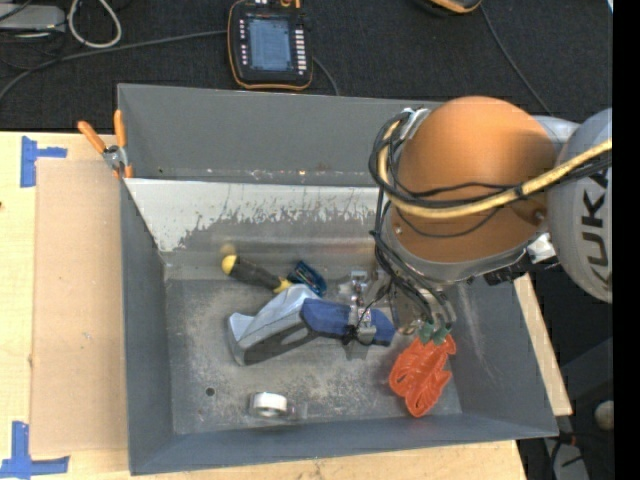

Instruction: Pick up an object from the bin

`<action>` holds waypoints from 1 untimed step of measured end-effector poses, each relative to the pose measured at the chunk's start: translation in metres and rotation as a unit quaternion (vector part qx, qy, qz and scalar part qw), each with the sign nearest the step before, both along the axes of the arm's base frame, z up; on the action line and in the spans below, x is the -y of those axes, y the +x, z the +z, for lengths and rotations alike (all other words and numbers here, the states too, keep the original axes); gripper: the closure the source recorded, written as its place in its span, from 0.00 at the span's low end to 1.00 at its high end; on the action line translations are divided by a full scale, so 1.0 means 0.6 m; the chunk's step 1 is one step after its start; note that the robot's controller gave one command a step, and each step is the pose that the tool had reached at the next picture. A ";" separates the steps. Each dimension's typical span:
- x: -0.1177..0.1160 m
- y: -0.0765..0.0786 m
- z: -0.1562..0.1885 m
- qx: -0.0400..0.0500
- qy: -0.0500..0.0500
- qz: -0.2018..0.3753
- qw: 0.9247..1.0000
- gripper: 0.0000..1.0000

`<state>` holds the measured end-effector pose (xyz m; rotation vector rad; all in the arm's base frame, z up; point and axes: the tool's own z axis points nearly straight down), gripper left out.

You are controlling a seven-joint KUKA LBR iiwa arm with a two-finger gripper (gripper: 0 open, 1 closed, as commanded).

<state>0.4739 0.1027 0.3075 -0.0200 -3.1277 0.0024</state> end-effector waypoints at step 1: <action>0.020 0.003 0.161 0.005 0.001 -0.011 1.000 0.00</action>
Offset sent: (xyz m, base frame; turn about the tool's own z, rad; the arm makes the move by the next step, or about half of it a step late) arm 0.0051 -0.0003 0.0404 -0.0005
